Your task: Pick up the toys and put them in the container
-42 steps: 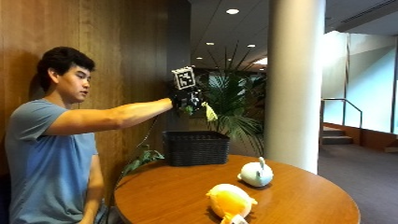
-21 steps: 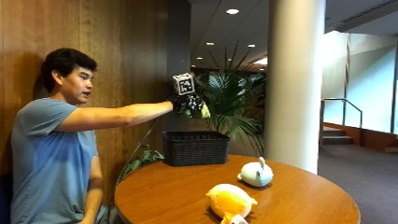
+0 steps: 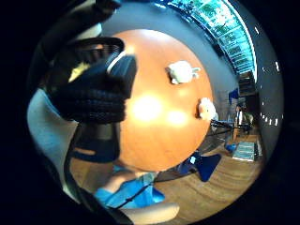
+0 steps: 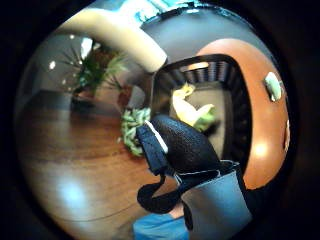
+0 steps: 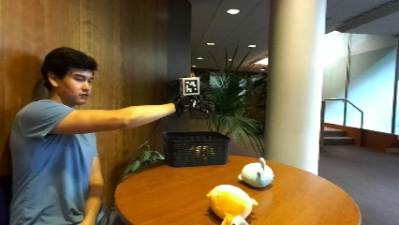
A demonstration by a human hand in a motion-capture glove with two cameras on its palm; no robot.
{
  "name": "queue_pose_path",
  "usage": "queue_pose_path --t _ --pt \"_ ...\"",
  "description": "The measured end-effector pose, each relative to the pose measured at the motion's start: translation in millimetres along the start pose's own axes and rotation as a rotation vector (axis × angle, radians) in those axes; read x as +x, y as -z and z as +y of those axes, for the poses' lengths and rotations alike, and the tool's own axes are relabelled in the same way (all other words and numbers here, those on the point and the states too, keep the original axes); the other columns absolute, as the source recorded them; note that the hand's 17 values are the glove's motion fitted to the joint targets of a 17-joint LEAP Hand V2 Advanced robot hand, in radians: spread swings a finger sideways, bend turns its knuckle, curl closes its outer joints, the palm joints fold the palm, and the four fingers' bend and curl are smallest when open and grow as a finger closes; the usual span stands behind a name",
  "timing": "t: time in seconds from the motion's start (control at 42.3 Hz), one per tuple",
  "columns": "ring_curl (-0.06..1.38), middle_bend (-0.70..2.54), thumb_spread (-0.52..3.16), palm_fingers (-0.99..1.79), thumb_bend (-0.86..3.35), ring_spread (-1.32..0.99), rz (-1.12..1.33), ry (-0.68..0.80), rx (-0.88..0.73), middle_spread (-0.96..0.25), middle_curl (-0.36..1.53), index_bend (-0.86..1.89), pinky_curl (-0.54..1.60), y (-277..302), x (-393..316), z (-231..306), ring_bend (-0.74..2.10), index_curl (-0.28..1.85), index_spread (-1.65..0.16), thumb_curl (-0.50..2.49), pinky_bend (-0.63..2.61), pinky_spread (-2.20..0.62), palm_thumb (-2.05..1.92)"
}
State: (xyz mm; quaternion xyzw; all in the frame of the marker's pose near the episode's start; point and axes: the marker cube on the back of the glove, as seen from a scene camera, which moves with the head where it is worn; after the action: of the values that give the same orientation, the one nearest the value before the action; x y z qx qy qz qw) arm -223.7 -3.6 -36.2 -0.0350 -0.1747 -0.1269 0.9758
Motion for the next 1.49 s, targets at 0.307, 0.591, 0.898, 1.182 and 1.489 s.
queue_pose_path --t 0.307,0.591,0.898,1.182,1.489 --pt "0.22 0.19 1.25 -0.15 -0.06 0.02 0.151 -0.138 0.054 0.04 0.5 0.16 0.38 46.9 60.7 -17.6 0.6 0.16 -0.27 0.21 1.25 0.04 -0.08" --pt "0.19 0.18 1.2 -0.13 -0.05 0.03 0.246 -0.236 0.063 0.02 0.46 0.14 0.33 46.3 208.1 4.4 0.46 0.19 -0.28 0.19 1.14 0.07 -0.06" --pt "0.19 0.16 1.16 -0.12 -0.04 0.03 0.217 -0.338 0.064 0.01 0.42 0.09 0.34 11.4 338.8 16.5 0.41 0.19 -0.29 0.2 1.18 0.07 -0.04" --pt "0.21 0.13 1.08 -0.17 -0.04 0.03 0.226 -0.546 -0.144 0.03 0.37 0.06 0.37 -62.9 438.8 26.8 0.44 0.15 -0.28 0.23 1.31 0.06 -0.03" --pt "0.22 0.1 1.01 -0.3 -0.04 0.05 0.248 -0.622 -0.32 0.04 0.29 0.02 0.42 -138.0 482.9 36.6 0.37 0.11 -0.28 0.25 1.51 0.05 -0.03"
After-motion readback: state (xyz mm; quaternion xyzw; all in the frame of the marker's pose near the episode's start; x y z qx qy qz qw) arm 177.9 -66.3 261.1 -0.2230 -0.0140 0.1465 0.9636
